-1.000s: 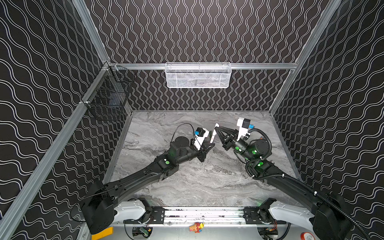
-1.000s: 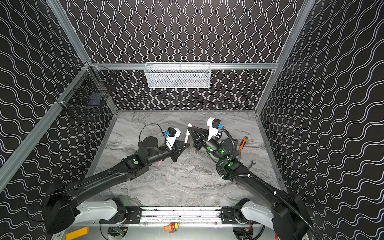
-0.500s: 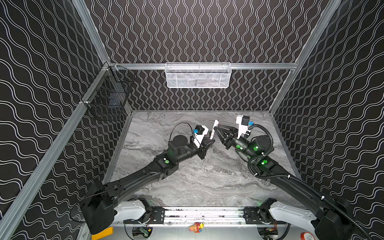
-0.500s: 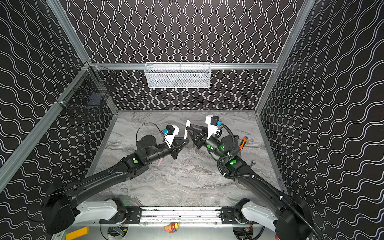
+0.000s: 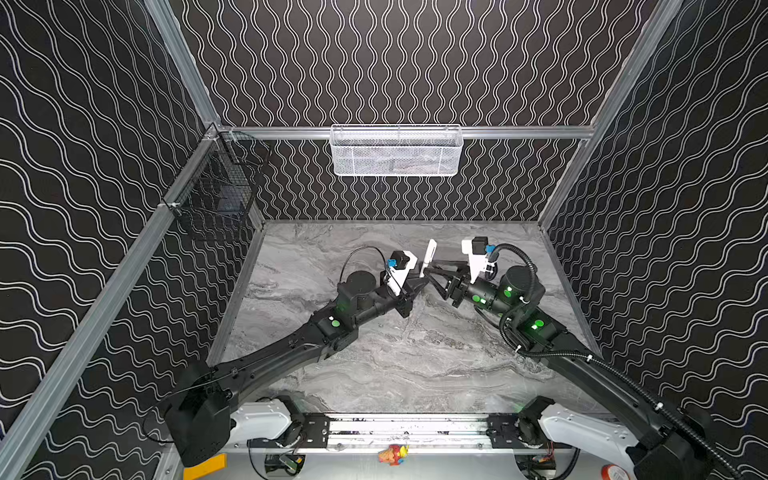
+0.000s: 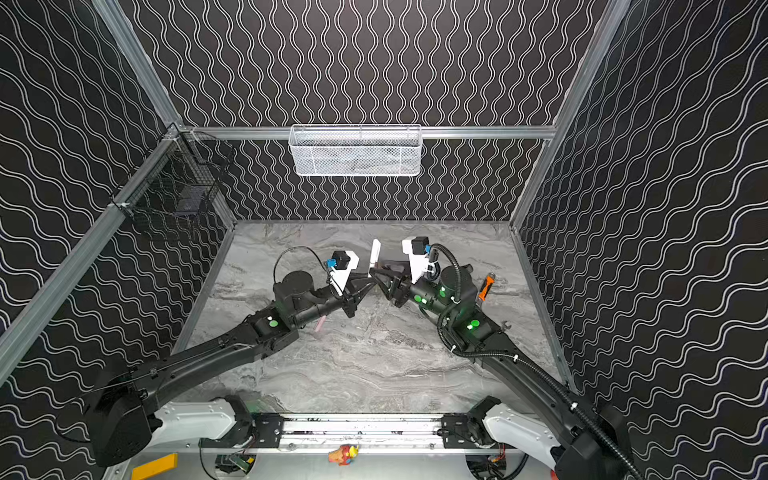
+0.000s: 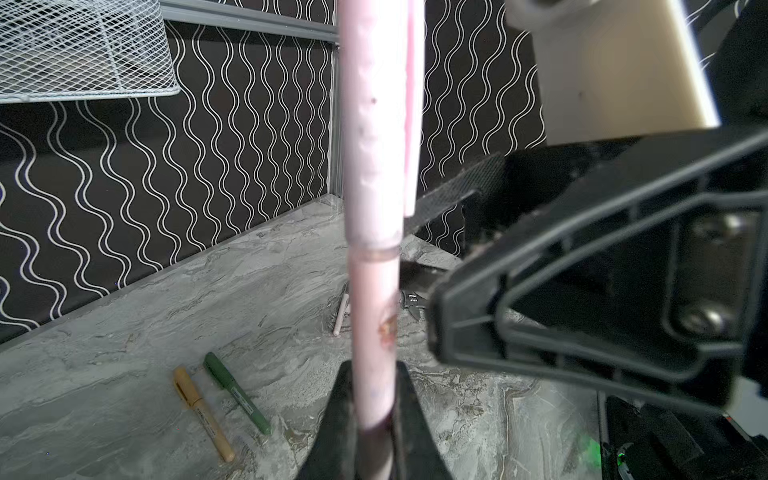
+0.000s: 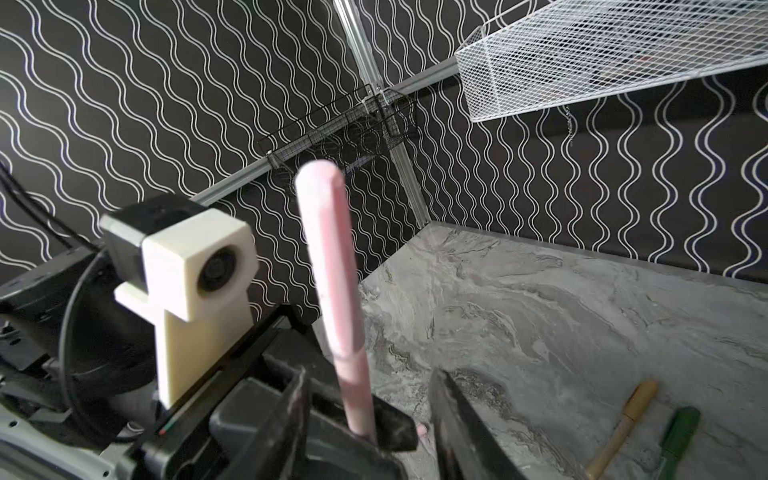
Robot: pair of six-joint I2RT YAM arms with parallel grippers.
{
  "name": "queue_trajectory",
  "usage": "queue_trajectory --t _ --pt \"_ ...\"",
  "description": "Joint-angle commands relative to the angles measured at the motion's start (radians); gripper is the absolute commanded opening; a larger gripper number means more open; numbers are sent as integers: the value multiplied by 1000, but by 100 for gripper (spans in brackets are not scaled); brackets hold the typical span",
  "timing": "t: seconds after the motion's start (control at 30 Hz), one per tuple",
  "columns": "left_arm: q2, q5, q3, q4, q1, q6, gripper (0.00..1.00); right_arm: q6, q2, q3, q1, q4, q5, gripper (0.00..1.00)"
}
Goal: Insert the pens into the pen caps
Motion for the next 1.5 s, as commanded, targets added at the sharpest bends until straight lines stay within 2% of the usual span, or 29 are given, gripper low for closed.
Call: queue_trajectory --t 0.0,0.17,0.3,0.83,1.1,1.23,1.47 --pt "5 -18 -3 39 -1 24 0 -67 -14 11 2 -116 -11 52" --pt "23 -29 -3 39 -1 35 0 -106 -33 8 0 -154 34 57" --pt "43 -26 -1 41 0 38 0 -123 -36 24 1 -176 86 58" --pt "62 -13 7 35 -2 19 0 -138 27 172 -3 -210 160 49" --pt "56 -6 8 36 -1 17 0 -120 89 262 -11 -210 138 47" --pt "49 -3 10 33 -1 16 0 -104 109 282 -13 -207 129 40" --pt "39 -7 13 29 -2 12 0 -72 115 273 -12 -210 56 18"
